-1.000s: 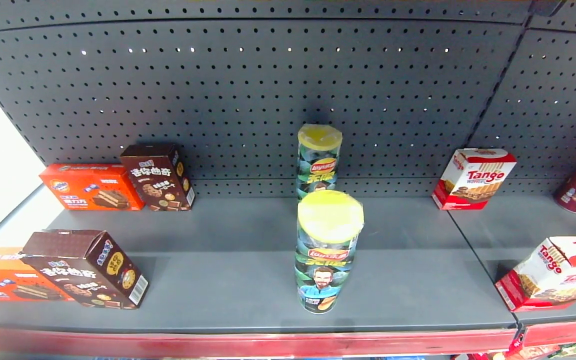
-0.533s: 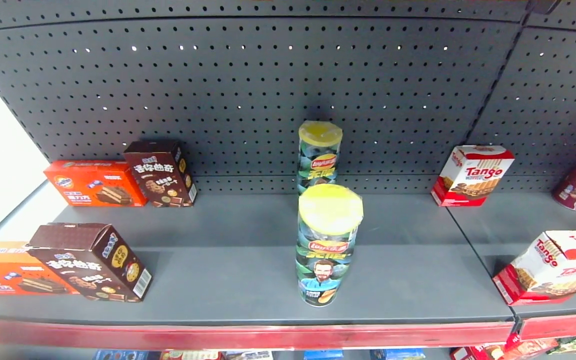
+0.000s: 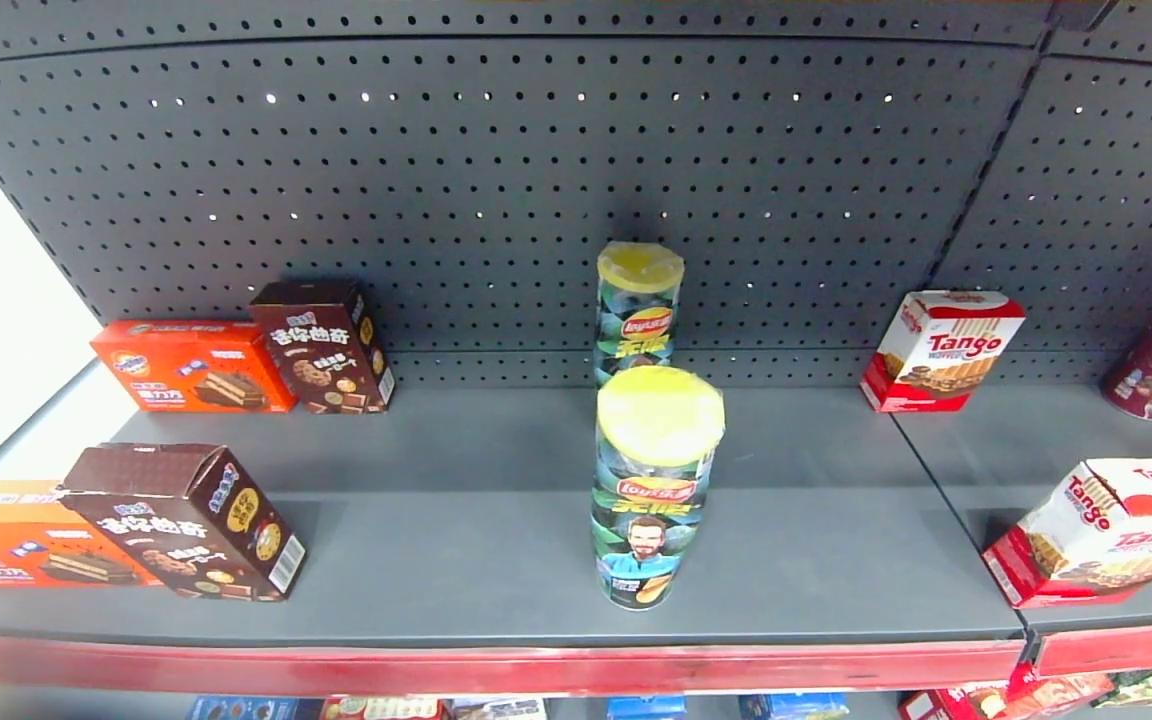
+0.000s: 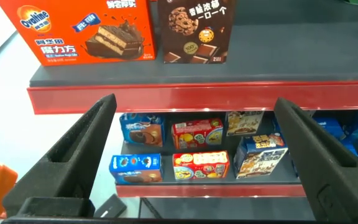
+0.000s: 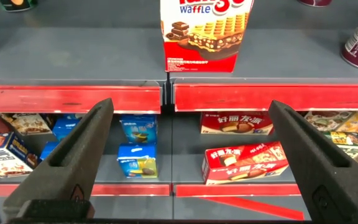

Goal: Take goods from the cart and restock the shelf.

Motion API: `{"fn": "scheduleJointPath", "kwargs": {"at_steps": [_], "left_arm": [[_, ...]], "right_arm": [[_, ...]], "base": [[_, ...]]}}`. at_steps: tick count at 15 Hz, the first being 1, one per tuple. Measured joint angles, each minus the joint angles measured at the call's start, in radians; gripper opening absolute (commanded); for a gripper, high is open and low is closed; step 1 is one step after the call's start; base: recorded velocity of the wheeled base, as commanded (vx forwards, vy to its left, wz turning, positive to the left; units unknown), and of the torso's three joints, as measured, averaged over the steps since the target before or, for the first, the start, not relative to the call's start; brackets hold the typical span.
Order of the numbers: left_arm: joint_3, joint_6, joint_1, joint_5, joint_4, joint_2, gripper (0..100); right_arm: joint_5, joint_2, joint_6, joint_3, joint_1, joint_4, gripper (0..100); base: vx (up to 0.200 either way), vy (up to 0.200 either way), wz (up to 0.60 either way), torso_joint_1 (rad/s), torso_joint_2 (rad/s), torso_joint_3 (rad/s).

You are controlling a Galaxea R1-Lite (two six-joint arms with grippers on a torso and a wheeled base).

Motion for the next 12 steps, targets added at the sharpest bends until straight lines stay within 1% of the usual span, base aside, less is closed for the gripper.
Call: {"fn": "scheduleJointPath", "kwargs": {"at_steps": [12], "left_arm": [[0.000, -0.002, 0.000, 0.002, 0.000, 0.000, 100]], "right_arm": [[0.000, 0.000, -0.001, 0.000, -0.001, -0.001, 100]], "base": [[0.000, 0.000, 0.00, 0.000, 0.00, 0.000]]}}
